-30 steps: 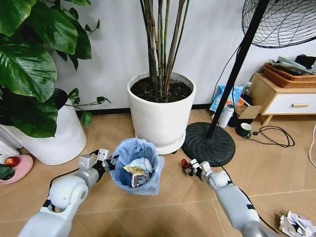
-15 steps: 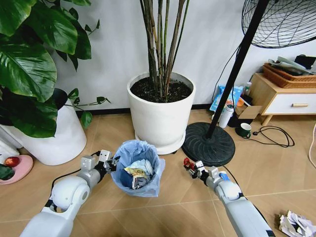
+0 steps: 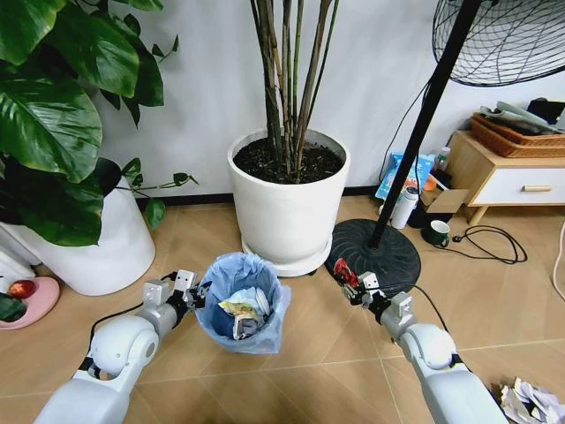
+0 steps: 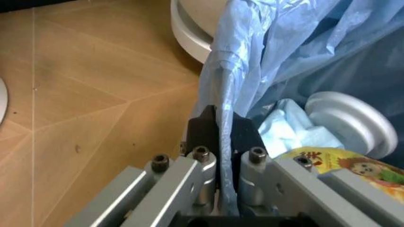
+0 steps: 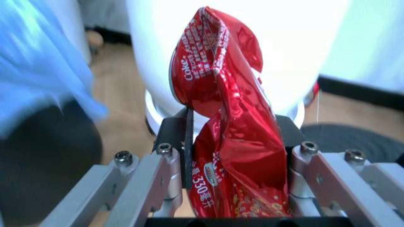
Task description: Pick up the trash bin and place the garbage on the floor into it.
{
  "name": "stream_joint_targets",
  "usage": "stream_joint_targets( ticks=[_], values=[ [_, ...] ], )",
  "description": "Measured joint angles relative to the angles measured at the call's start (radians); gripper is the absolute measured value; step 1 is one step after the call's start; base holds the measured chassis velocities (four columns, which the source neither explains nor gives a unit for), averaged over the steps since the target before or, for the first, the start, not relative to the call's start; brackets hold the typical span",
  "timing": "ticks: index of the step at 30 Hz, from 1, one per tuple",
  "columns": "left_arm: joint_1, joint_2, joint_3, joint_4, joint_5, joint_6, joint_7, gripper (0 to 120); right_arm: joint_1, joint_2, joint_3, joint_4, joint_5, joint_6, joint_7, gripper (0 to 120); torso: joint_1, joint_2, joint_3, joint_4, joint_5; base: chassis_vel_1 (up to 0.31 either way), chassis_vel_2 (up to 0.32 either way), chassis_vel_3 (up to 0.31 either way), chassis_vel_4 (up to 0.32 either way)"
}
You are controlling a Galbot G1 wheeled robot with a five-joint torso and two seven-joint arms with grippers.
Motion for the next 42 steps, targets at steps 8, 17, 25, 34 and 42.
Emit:
stream_joint_targets(
  ticks=[8,17,25,34,42],
  values=[
    [0.005,0.014,0.004,-0.006,-0.002,0.0,0.0,0,-0.084,-0.026,-0.002,0.19,0.031,-0.028,0.016,29,0.0,0.0,0.0,0.0001,0.0002,0.0,0.0,0.0,0.0],
    [-0.014,0.027,0.017,-0.002,-0.013,0.006,-0.001,0,-0.068,-0.148,-0.03,0.363,0.123,-0.07,0.032,29,0.0,0.0,0.0,0.0001,-0.0001,0.0,0.0,0.0,0.0],
    [-0.048,0.044,0.035,-0.007,-0.049,0.021,-0.016,0,0.035,-0.229,-0.085,0.4,0.235,-0.113,0.05,29,0.0,0.0,0.0,0.0003,0.0002,0.0,0.0,0.0,0.0],
    [-0.133,0.061,0.136,0.004,-0.103,0.04,-0.045,0,0.13,-0.275,-0.169,0.419,0.294,-0.136,0.049,29,0.0,0.0,0.0,0.0,0.0,0.0,0.0,0.0,0.0],
    [-0.154,0.054,0.163,-0.001,-0.113,0.046,-0.059,0,0.219,-0.269,-0.308,0.359,0.295,-0.151,0.065,29,0.0,0.0,0.0,0.0001,0.0,0.0,0.0,0.0,0.0]
  ],
)
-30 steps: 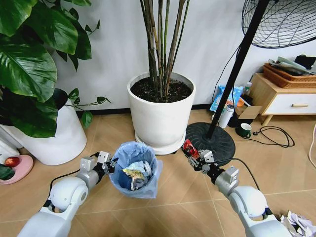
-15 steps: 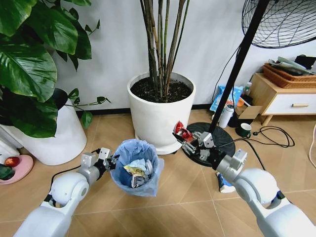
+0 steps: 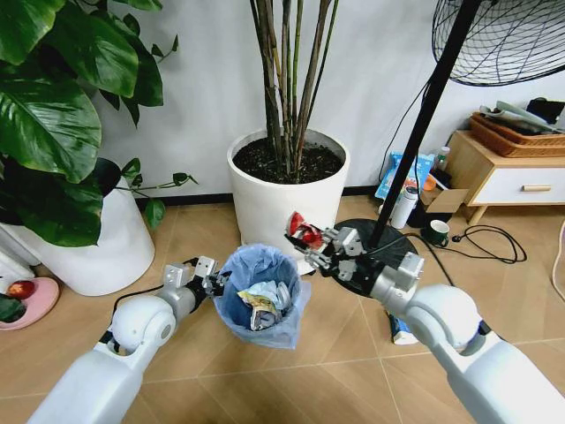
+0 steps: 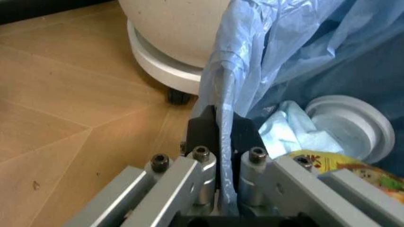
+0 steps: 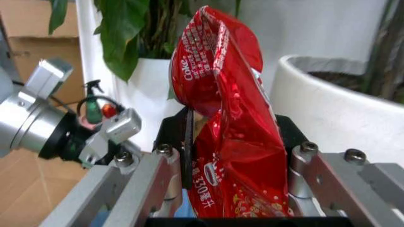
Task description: Pick up the trash bin and place the garbage on the floor into it.
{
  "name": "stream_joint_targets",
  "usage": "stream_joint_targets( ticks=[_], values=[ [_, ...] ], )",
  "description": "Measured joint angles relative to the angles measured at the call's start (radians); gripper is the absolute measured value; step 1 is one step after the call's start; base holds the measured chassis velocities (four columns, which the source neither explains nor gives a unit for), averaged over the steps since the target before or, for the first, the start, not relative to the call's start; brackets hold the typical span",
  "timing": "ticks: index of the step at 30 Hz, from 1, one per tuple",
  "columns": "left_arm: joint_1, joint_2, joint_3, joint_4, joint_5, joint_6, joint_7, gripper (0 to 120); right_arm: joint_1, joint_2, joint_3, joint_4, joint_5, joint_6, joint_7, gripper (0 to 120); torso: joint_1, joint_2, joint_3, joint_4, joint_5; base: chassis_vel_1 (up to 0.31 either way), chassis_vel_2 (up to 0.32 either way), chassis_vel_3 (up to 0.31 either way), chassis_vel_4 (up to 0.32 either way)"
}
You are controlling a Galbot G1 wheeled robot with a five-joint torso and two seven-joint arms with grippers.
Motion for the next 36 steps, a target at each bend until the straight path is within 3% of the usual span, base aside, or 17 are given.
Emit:
stream_joint_targets(
  ticks=[20,36],
  values=[
    [-0.004,-0.019,-0.011,0.005,0.003,0.001,-0.003,0,0.146,0.079,-0.179,-0.185,-0.037,0.013,0.027,29,0.0,0.0,0.0,0.0,0.0,0.0,0.0,0.0,0.0],
    [-0.005,-0.022,-0.013,0.006,0.0,0.004,-0.006,0,0.174,0.095,-0.202,-0.226,-0.043,0.02,0.046,86,0.0,0.0,0.0,0.0,0.0,0.0,0.0,0.0,0.0]
  ],
)
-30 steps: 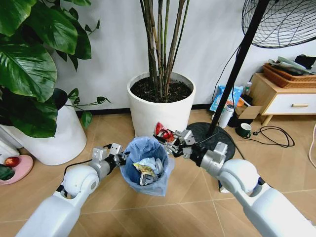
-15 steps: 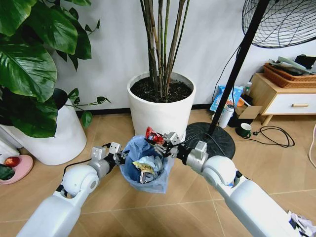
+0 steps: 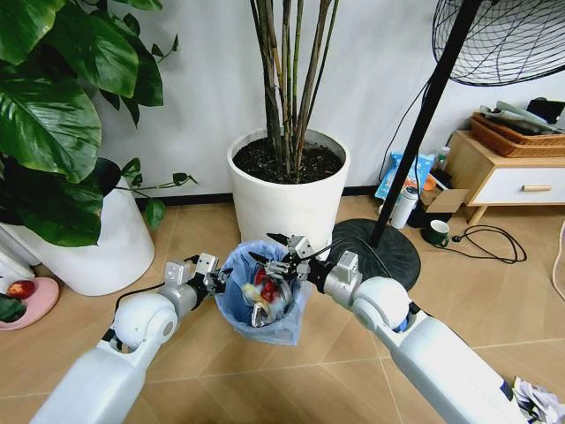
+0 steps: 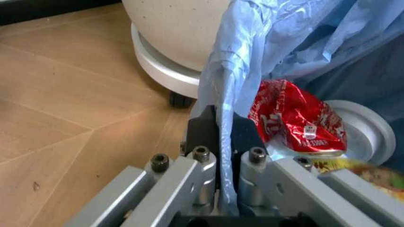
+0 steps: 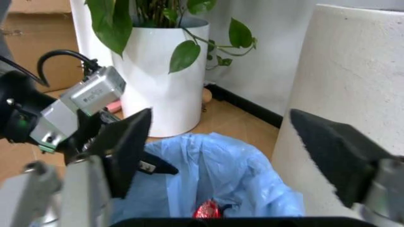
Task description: Pick up the trash bin and place the garbage on the floor into it.
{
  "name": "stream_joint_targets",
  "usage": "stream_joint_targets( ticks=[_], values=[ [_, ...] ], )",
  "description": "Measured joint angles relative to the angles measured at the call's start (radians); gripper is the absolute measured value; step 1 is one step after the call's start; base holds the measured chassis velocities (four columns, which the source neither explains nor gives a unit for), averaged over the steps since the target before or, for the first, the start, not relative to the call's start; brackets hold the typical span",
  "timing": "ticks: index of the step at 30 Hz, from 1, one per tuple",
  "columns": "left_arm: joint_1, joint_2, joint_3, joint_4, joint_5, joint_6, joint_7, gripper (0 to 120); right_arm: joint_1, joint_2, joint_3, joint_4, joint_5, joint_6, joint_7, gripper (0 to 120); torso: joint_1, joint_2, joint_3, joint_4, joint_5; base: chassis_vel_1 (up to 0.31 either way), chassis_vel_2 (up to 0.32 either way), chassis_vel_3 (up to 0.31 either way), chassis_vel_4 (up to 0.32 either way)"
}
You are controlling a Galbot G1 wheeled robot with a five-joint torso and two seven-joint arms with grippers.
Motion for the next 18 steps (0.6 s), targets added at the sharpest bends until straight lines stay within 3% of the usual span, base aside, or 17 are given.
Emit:
stream_joint_targets(
  ticks=[4,18],
  values=[
    [0.001,0.001,-0.005,0.002,0.0,0.0,0.0,0,-0.008,0.001,0.024,-0.001,0.0,0.003,0.018,98,0.0,0.0,0.0,0.0,0.0,0.0,0.0,0.0,0.0],
    [0.026,-0.004,-0.055,0.011,0.007,-0.004,0.003,0,-0.164,-0.073,0.25,0.06,0.029,0.003,0.145,100,0.0,0.0,0.0,-0.0001,0.0001,0.0,0.0,0.0,0.0]
  ],
)
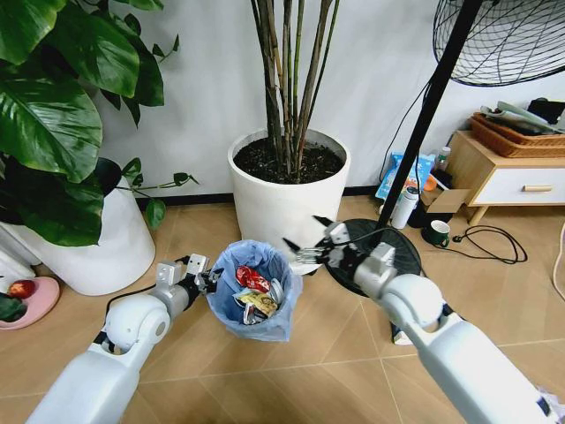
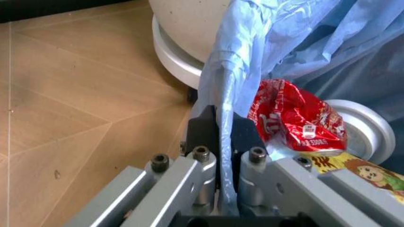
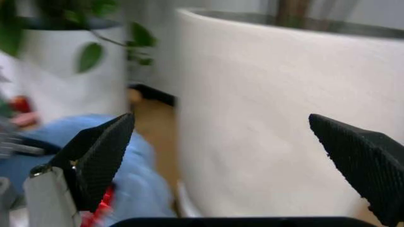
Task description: Pick up the trash bin and place the garbage on the floor into it.
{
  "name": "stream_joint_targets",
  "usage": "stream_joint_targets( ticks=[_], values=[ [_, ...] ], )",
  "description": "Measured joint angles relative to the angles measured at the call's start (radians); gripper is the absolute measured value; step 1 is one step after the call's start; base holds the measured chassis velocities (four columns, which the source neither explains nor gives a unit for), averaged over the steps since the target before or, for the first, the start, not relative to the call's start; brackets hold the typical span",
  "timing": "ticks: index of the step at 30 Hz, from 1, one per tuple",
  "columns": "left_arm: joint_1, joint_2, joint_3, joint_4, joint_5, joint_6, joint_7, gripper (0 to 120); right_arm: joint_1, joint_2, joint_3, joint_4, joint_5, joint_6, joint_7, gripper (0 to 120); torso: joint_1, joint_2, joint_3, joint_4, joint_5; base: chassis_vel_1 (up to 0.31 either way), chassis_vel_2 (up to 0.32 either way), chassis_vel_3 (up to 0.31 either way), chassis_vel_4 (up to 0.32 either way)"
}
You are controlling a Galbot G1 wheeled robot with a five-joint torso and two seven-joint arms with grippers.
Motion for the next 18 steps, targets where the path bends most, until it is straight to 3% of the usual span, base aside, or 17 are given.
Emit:
stream_joint_targets(
  ticks=[10,18],
  values=[
    [0.003,-0.003,-0.021,-0.003,-0.003,-0.005,0.01,0,-0.157,0.003,0.218,-0.093,0.002,-0.028,0.078,100,0.0,0.0,0.0,0.0,-0.0003,0.0,0.0,0.0,0.0],
    [0.01,-0.003,-0.027,-0.007,-0.006,-0.009,0.015,0,-0.216,0.035,0.275,-0.23,0.011,-0.019,0.142,100,0.0,0.0,0.0,0.0001,-0.0002,0.0,0.0,0.0,0.0]
  ],
)
